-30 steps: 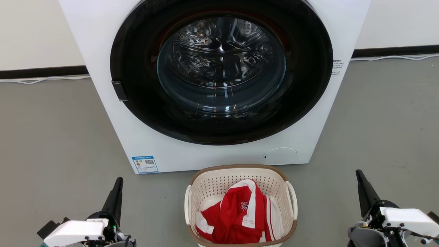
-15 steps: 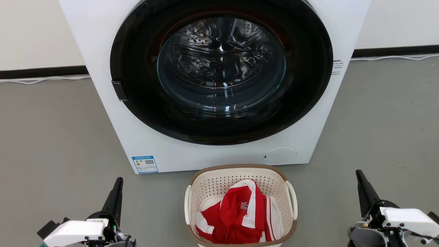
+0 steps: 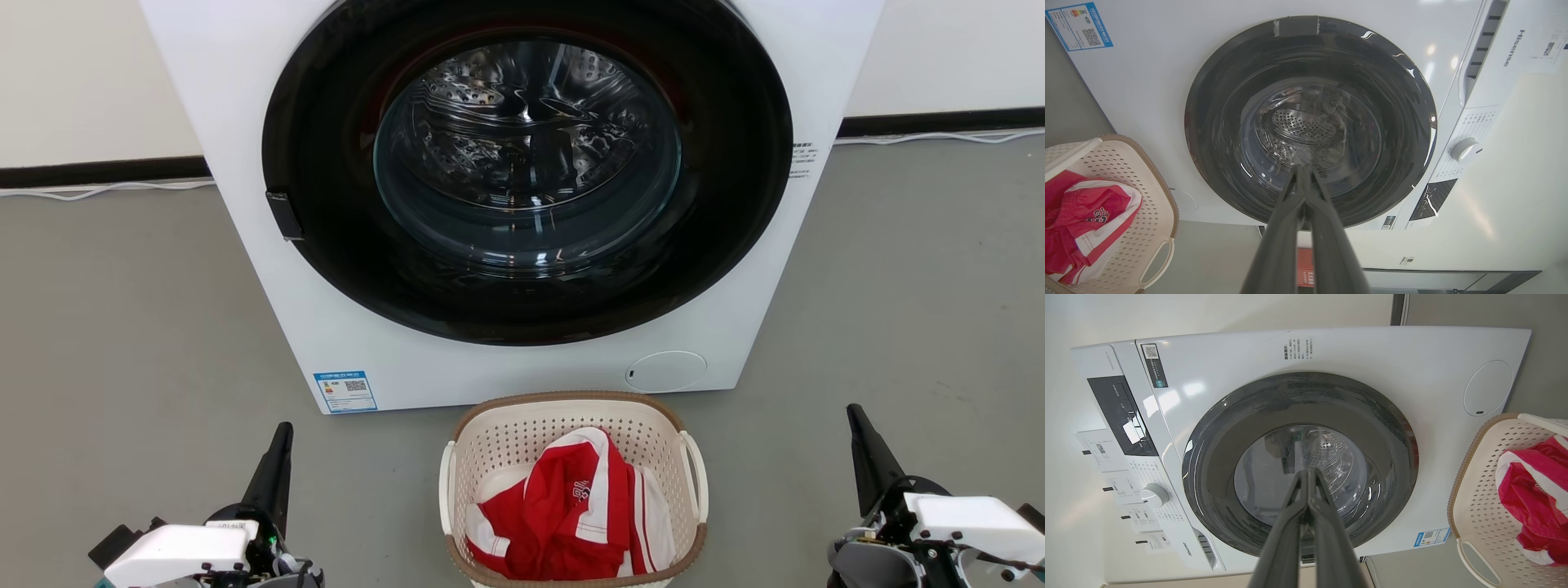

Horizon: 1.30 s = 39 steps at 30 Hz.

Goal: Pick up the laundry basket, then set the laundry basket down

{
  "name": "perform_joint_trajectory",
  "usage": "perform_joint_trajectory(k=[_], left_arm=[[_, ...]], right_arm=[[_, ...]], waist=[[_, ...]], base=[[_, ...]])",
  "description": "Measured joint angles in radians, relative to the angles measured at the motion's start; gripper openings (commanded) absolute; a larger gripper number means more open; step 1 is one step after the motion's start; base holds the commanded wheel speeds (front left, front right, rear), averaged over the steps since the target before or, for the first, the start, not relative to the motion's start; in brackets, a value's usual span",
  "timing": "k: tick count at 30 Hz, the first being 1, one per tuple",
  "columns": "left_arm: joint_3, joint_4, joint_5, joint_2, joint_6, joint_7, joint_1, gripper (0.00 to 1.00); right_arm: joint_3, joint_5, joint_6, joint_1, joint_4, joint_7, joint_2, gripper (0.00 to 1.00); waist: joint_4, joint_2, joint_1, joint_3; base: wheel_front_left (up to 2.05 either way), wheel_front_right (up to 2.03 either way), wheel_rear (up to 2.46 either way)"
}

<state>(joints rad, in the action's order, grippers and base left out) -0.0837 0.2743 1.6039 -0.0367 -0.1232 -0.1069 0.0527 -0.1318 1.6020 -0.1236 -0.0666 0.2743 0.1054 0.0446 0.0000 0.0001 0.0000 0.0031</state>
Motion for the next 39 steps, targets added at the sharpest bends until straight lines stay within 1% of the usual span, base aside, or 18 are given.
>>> perform_joint_trajectory(k=[36,37,39], left_arm=[[0.000,0.000,0.000,0.000,0.000,0.000,0.000,0.00],[0.000,0.000,0.000,0.000,0.000,0.000,0.000,1.00],[0.000,0.022,0.000,0.005,0.001,0.002,-0.011,1.00]], right_arm=[[0.000,0.000,0.000,0.000,0.000,0.000,0.000,0.00],[0.000,0.000,0.000,0.000,0.000,0.000,0.000,1.00],[0.003,0.000,0.001,0.012,0.019,0.000,-0.002,1.00]], waist=[[0.000,0.0000,0.0000,0.000],[0.000,0.0000,0.0001,0.000],[0.000,0.0000,0.0000,0.000]], base=[[0.00,0.00,0.00],[0.00,0.00,0.00],[0.00,0.00,0.00]])
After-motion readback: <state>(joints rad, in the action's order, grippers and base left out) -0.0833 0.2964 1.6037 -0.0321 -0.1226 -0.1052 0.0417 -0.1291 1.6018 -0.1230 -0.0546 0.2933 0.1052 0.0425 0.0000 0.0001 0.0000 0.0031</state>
